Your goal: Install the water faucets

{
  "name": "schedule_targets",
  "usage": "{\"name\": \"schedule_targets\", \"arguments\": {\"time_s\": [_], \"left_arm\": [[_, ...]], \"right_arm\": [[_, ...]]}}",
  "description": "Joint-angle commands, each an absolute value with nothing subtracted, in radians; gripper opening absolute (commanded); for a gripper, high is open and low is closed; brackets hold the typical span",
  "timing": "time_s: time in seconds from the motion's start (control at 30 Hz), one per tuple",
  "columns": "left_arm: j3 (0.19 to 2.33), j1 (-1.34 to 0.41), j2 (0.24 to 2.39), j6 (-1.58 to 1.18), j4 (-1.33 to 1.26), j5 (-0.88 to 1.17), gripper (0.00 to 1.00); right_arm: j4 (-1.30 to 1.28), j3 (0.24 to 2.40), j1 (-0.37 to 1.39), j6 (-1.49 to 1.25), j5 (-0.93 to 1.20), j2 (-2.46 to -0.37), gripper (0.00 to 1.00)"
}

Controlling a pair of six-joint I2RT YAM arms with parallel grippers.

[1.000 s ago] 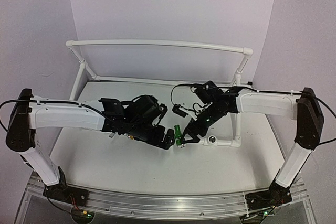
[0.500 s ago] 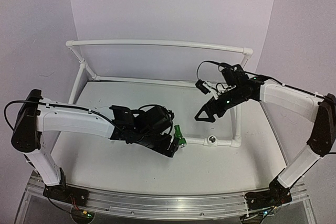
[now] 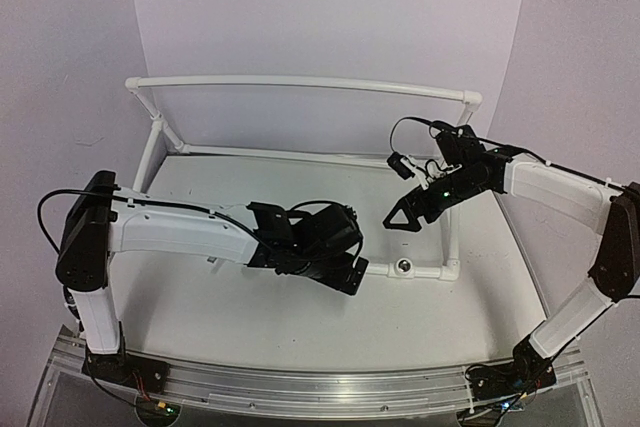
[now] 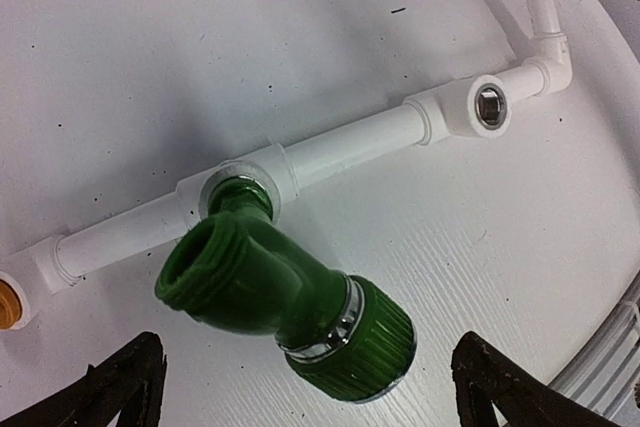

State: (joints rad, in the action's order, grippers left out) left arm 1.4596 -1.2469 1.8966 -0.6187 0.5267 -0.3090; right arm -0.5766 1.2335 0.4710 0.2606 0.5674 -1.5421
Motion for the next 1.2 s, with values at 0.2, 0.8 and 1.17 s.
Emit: {"name": "schedule_targets", "arguments": {"time_s": [0.2,0.8,1.17], "left_arm": [[1.588,-1.252,1.982,-0.660,0.666,-0.423,1.00],[1.490,-1.243,1.890,-0.700,0.729,-0.463,1.00],[1.431,-1.213,1.815,-0.706,0.738,-0.481,1.00]], "right_arm": [[-0.576,1.232,0.465,0.255,0.589,-1.542,0.92],[-0.579,1.235,0.464,0.256,0.596,-1.557,0.92],[-0.586,1.235,0.465,0.257,0.597,-1.560,0.92]]}}
